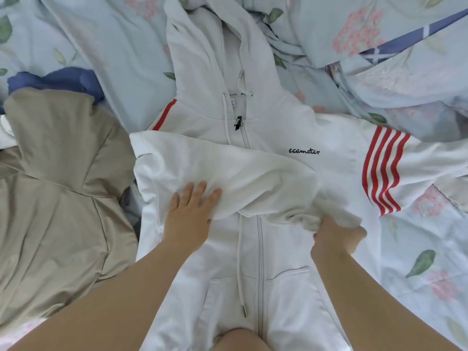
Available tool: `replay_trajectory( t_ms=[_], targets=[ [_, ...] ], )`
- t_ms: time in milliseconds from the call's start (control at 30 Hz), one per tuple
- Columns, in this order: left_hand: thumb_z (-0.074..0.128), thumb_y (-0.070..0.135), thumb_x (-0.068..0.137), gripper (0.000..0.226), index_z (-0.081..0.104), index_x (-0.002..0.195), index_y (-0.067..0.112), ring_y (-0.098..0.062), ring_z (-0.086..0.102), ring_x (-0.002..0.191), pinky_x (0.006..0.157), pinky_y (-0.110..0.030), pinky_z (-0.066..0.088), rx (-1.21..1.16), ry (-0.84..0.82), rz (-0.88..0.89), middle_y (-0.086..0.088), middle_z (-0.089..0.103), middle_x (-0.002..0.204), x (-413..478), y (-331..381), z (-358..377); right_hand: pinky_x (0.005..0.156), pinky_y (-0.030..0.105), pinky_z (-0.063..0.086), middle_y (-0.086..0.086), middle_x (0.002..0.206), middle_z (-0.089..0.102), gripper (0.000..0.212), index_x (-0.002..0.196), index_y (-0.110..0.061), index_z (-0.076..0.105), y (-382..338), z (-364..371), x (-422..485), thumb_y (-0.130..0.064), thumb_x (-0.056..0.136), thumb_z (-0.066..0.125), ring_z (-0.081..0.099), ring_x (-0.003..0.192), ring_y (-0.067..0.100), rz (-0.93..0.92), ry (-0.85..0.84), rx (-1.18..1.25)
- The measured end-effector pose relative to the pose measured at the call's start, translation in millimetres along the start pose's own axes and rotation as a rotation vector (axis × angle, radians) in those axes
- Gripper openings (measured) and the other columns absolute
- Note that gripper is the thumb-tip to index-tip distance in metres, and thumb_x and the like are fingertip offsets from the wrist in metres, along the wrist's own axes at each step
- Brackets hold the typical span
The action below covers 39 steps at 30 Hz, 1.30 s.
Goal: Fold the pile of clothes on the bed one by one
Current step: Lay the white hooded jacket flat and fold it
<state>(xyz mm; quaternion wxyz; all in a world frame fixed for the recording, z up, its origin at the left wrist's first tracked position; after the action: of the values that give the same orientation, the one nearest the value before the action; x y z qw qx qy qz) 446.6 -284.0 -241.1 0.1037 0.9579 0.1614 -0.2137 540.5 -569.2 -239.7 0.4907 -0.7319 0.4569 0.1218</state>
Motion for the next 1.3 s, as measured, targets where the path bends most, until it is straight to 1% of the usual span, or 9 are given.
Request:
replay_trajectory(
  t_ms=[100,200,367,767,900,1000,1133,1200,1300],
  targets=[
    [0.054,0.020,0.093,0.058,0.033,0.145,0.032,-0.031,0.026,0.142,0.114,-0.048,0.020,-0.043,0.033,-0.035,-0.004,0.031,0.153,-6,-2,-8,0.095,0.037,0.047,0.003,0.118,0.056,0.049,0.133,-0.012,0.041,-57,-34,5,-0.017,0.086,0.057,0.056,0.106,0.023,-0.258,0.213,0.080],
    [0.030,0.042,0.100,0.051,0.014,0.149,0.041,-0.022,-0.006,0.147,0.117,-0.042,-0.002,-0.104,-0.044,-0.113,0.007,0.004,0.160,-12,-1,-7,0.080,0.031,0.049,-0.009,0.094,0.052,0.050,0.132,-0.019,0.039,-55,-59,29,-0.031,0.088,0.059,0.054,0.076,0.009,-0.082,0.211,0.235],
    [0.030,0.051,0.098,0.060,0.001,0.149,0.042,-0.022,-0.013,0.146,0.118,-0.046,-0.003,-0.074,-0.101,-0.097,0.007,-0.010,0.159,-21,29,-4,0.073,0.035,0.045,-0.005,0.071,0.044,0.025,0.080,-0.025,0.051,-4,-19,27,-0.040,0.079,0.071,0.040,0.061,0.010,0.276,-0.238,0.237],
    [0.020,0.070,0.088,0.070,-0.031,0.130,0.048,-0.037,-0.023,0.142,0.111,-0.065,0.000,-0.052,-0.183,-0.219,0.003,-0.027,0.155,10,52,38,0.049,0.025,0.034,-0.007,0.082,0.048,0.021,0.083,-0.029,0.054,12,11,65,-0.020,0.080,0.072,0.042,0.066,0.010,0.300,-0.374,0.072],
    [0.020,0.070,0.088,0.070,-0.030,0.131,0.048,-0.037,-0.024,0.141,0.111,-0.065,0.001,-0.054,-0.258,-0.221,0.004,-0.028,0.155,11,50,36,0.055,0.026,0.041,-0.005,0.087,0.051,0.021,0.087,-0.029,0.057,9,7,63,-0.018,0.079,0.074,0.047,0.070,0.012,0.308,-0.404,0.083],
    [0.020,0.075,0.084,0.073,-0.023,0.138,0.052,-0.033,-0.027,0.141,0.112,-0.064,-0.003,-0.097,-0.338,-0.263,0.006,-0.032,0.153,13,52,31,0.060,0.029,0.043,-0.003,0.070,0.041,0.023,0.086,-0.027,0.054,3,-1,58,-0.020,0.078,0.074,0.037,0.059,0.013,0.367,-0.458,0.111],
    [0.022,0.074,0.085,0.078,-0.007,0.149,0.041,-0.026,-0.024,0.143,0.112,-0.062,0.001,-0.171,-0.285,-0.410,0.003,-0.024,0.156,13,75,18,0.073,0.033,0.047,0.002,0.073,0.059,0.032,0.085,-0.013,0.060,-5,-33,71,-0.044,0.086,0.061,0.055,0.070,0.018,0.429,-0.607,0.083],
    [0.021,0.070,0.087,0.081,0.008,0.152,0.023,-0.027,-0.008,0.147,0.112,-0.061,0.011,-0.159,-0.105,-0.388,-0.005,-0.006,0.160,18,106,10,0.068,0.031,0.048,0.006,0.079,0.068,0.041,0.086,-0.009,0.064,-24,-60,99,-0.050,0.087,0.058,0.064,0.075,0.020,0.288,-0.465,0.036],
    [0.030,0.059,0.082,0.074,0.034,0.143,0.018,-0.036,0.035,0.137,0.099,-0.063,0.036,-0.116,0.025,-0.093,-0.011,0.037,0.150,37,177,-1,0.053,0.025,0.040,0.001,0.064,0.053,0.033,0.072,-0.015,0.056,-59,-97,145,-0.044,0.086,0.064,0.048,0.055,0.015,0.122,-0.154,0.172]
  ],
)
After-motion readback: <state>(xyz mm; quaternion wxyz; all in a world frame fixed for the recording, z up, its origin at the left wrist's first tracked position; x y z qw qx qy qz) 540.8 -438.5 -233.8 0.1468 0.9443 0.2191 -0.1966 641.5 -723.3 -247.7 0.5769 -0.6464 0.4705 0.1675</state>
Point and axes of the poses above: each hand's wrist, its own x-axis towards the middle knuckle, its own z-axis out of the palm, y = z × x, the point moved 7 cm from there along x, towards the middle knuckle
